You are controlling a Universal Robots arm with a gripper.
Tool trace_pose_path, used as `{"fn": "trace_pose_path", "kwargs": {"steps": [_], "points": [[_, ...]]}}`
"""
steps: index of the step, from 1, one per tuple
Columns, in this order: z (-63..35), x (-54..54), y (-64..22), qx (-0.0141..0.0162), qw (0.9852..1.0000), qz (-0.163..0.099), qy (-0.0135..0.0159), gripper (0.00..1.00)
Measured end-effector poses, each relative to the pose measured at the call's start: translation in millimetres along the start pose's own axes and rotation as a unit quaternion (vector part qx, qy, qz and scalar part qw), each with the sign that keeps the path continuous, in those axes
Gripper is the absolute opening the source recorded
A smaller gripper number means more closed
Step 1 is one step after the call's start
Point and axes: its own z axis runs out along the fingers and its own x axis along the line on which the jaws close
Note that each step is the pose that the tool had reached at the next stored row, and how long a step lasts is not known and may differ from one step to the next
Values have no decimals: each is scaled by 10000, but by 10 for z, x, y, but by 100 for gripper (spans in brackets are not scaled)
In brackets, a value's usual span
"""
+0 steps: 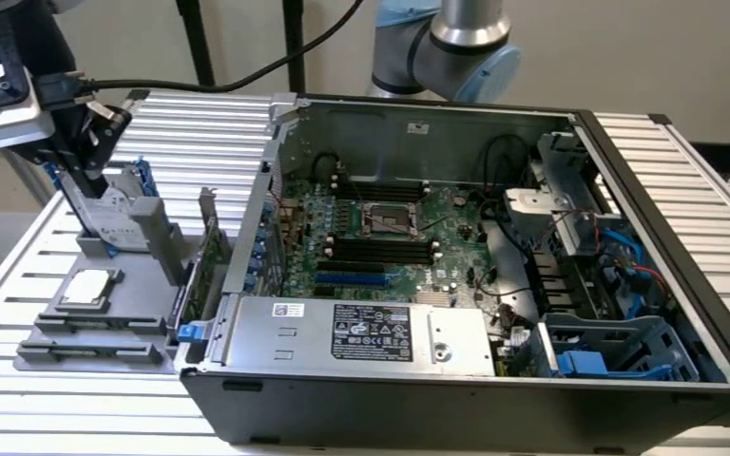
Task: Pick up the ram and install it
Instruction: 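Reach for the ram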
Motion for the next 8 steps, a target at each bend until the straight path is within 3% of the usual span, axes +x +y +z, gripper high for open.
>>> {"fn": "trace_pose_path", "kwargs": {"steps": [8], "points": [[62, 97, -199, 0, 10000, -1, 2, 11]]}}
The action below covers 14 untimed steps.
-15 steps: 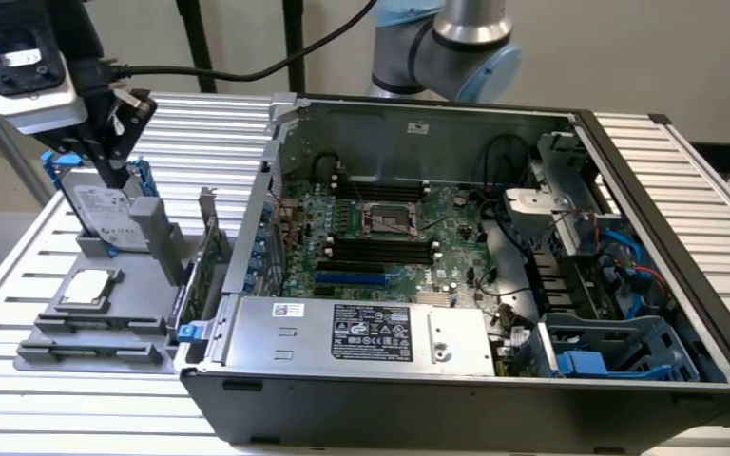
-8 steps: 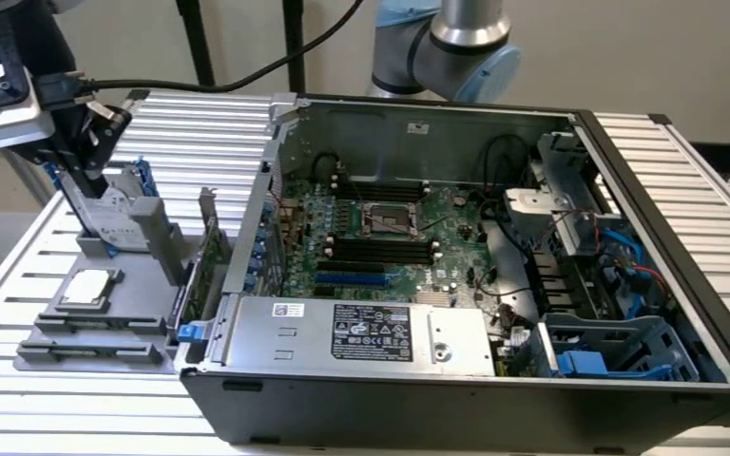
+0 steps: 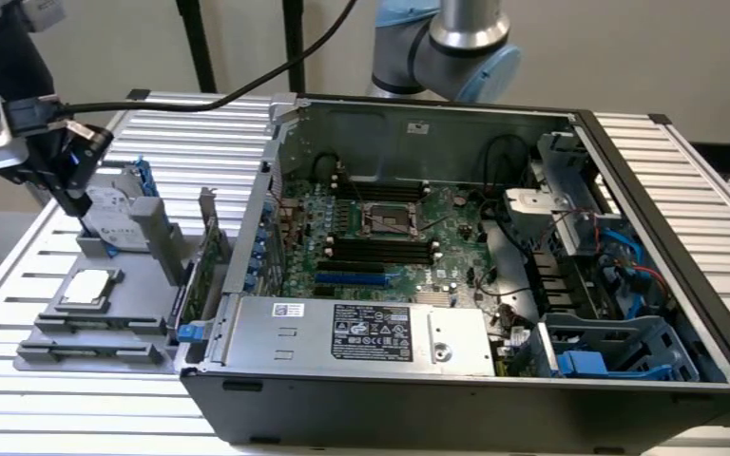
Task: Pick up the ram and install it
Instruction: 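Reach for the ram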
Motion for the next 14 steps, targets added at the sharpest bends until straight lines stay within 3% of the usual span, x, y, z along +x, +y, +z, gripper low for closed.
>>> {"fn": "trace_pose_path", "kwargs": {"steps": [14], "points": [[53, 168, -384, 0, 10000, 0, 4, 11]]}}
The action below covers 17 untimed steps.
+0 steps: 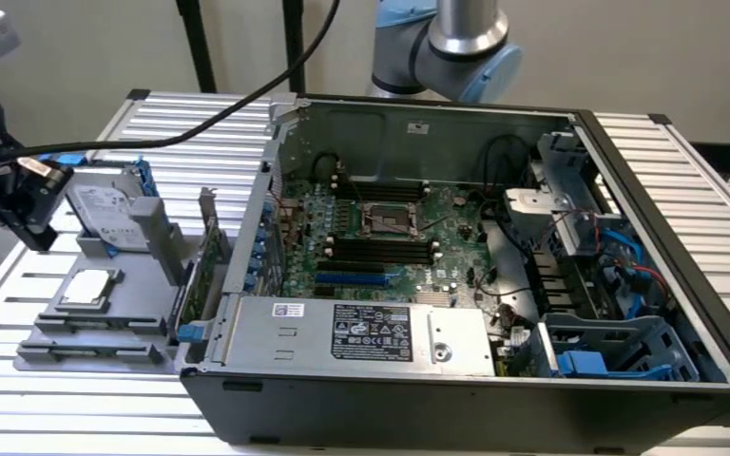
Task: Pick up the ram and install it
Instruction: 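Reach for the ram, then pick up the ram and move it above insertion slot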
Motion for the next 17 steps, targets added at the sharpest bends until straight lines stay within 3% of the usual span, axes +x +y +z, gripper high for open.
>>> {"fn": "trace_pose_path", "kwargs": {"steps": [8, 17], "points": [[-6, 71, -221, 0, 10000, 0, 0, 11], [-6, 71, -223, 0, 10000, 0, 0, 11]]}}
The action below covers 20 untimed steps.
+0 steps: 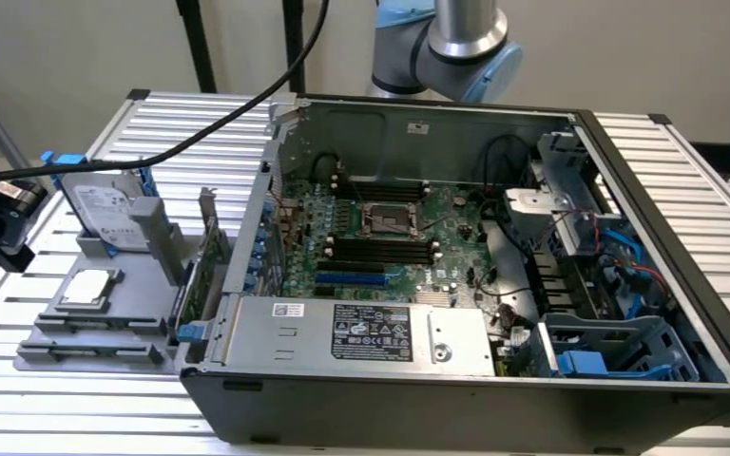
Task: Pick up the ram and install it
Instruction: 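Pick up the ram and move it above insertion slot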
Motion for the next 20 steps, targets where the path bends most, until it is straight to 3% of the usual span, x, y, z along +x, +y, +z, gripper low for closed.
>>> {"fn": "trace_pose_path", "kwargs": {"steps": [8, 12, 16, 20], "points": [[2, -4, 4, 0, 10000, -20, 1, 11], [20, -5, 4, -6, 9996, -295, 6, 11], [35, -4, 3, -13, 9978, -660, 24, 11], [52, -4, 2, -19, 9948, -1018, 41, 11]]}}
